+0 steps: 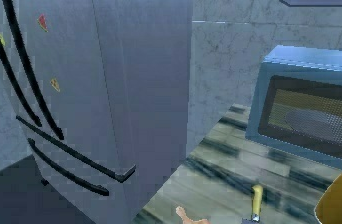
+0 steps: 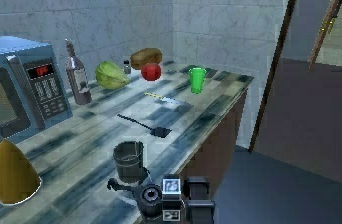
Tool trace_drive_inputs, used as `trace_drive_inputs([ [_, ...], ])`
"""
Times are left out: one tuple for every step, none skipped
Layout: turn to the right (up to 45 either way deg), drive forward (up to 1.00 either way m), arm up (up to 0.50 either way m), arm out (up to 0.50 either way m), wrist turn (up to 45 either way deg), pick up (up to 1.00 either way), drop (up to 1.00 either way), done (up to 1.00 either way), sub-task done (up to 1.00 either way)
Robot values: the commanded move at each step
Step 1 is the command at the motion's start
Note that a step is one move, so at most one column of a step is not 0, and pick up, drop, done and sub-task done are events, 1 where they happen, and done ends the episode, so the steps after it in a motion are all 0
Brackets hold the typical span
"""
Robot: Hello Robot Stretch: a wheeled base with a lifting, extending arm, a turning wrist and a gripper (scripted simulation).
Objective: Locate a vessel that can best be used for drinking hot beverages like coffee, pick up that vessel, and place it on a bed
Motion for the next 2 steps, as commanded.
trace_drive_inputs([
  [0.0,0.00,0.10,0.00,0.0,0.00,0.00,0.00,0.00],
  [0.0,0.00,0.06,0.00,0.0,0.00,0.00,0.00,0.00],
])
